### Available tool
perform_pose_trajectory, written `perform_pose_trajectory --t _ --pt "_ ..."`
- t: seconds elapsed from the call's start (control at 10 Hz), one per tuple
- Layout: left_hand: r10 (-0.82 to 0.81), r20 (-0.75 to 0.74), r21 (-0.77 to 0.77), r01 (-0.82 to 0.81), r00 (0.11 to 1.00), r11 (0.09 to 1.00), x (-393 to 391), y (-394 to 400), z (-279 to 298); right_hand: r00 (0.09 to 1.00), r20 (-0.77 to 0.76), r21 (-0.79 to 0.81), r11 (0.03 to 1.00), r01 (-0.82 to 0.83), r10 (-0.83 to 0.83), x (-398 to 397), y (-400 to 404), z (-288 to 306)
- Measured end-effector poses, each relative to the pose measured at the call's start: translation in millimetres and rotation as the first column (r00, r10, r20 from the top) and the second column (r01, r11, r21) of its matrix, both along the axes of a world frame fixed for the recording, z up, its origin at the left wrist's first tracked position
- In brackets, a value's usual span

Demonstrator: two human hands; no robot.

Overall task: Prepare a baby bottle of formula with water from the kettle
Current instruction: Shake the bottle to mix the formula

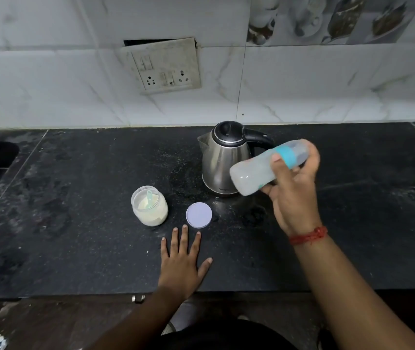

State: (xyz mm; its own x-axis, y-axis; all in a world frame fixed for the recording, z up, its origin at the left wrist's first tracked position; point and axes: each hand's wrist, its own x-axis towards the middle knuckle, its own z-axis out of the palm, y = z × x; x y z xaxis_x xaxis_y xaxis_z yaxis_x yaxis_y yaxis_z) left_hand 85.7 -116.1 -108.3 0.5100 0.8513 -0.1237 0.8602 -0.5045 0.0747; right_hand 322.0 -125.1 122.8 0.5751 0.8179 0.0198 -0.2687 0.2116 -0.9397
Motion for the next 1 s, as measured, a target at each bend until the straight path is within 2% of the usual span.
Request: perform_pose_trajectory --t 0.1,0.2,0.3,0.5,0.6,0.7,0.8,1.0 --pt "0.0 -0.007 -0.007 -0.001 1.0 1.0 -1.2 0.7 0.4 0.989 0.093 -0.016 0.994 -0.11 0.111 -1.7 -1.8 -1.2" --pt "-0.001 -0.014 -0.011 0.001 1.0 1.0 0.4 0.8 2.3 0.996 0.083 0.035 0.999 0.035 -0.038 -0.4 1.2 1.5" --pt "0.002 -0.014 -0.014 -0.002 1.0 1.0 0.3 0.4 1.7 0.96 0.263 -0.026 0.996 -0.086 0.09 -5.1 2.2 3.7" --pt "0.002 -0.006 -0.022 -0.002 1.0 1.0 1.3 0.4 2.9 0.991 0.112 0.034 0.997 0.071 -0.075 -4.7 7.6 4.8" --pt "0.006 -0.004 -0.019 -0.006 1.0 1.0 -0.5 0.7 1.7 0.965 0.249 -0.027 0.996 -0.081 0.085 -7.3 8.3 1.7" --pt "0.007 -0.002 -0.017 -0.007 1.0 1.0 0.5 0.2 1.1 0.993 0.081 0.061 0.995 0.076 -0.08 -4.1 11.1 2.4" --pt "0.007 0.002 -0.013 -0.007 1.0 1.0 0.0 0.8 0.1 0.98 0.174 -0.021 0.995 -0.096 0.098 -11.9 9.5 2.3" --pt "0.003 -0.009 -0.014 -0.003 1.0 1.0 1.0 0.1 1.8 0.981 0.191 0.028 0.998 -0.053 0.047 -22.9 12.8 7.7"
